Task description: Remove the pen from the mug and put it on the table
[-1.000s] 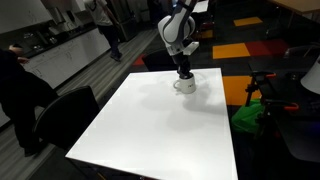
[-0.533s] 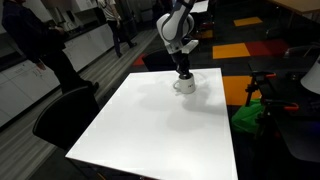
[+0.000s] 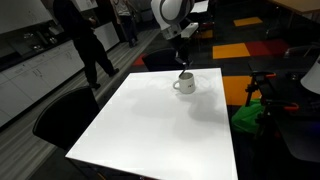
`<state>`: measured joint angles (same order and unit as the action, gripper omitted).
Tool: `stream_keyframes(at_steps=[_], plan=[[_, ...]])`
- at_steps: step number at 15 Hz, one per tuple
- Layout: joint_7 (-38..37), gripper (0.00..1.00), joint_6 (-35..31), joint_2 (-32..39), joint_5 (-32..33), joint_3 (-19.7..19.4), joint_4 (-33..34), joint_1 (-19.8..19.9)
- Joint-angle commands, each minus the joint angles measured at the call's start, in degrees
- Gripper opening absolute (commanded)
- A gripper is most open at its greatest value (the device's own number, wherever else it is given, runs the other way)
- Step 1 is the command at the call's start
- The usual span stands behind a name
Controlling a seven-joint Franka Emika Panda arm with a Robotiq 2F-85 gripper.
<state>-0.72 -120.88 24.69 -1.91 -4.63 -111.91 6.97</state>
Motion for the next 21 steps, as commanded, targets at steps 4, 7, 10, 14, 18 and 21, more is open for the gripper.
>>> stream_keyframes(at_steps=[4, 7, 10, 14, 18, 21], plan=[[-5.99, 0.03, -8.32, -10.17, 11.16, 0.57, -8.27, -6.77], [-7.95, 0.03, -14.65, -9.79, 15.07, 1.75, -8.95, -9.56], [-13.79, 0.03, -21.24, -6.58, 17.07, 2.41, -7.26, -12.69], [-21.06, 0.03, -27.94, -1.35, 19.84, 1.56, -4.72, -17.52], [-29.64, 0.03, -32.66, 5.26, 22.82, -1.57, -1.99, -23.35], [-33.0, 0.03, -34.3, 9.86, 22.74, -4.12, -0.09, -26.99]])
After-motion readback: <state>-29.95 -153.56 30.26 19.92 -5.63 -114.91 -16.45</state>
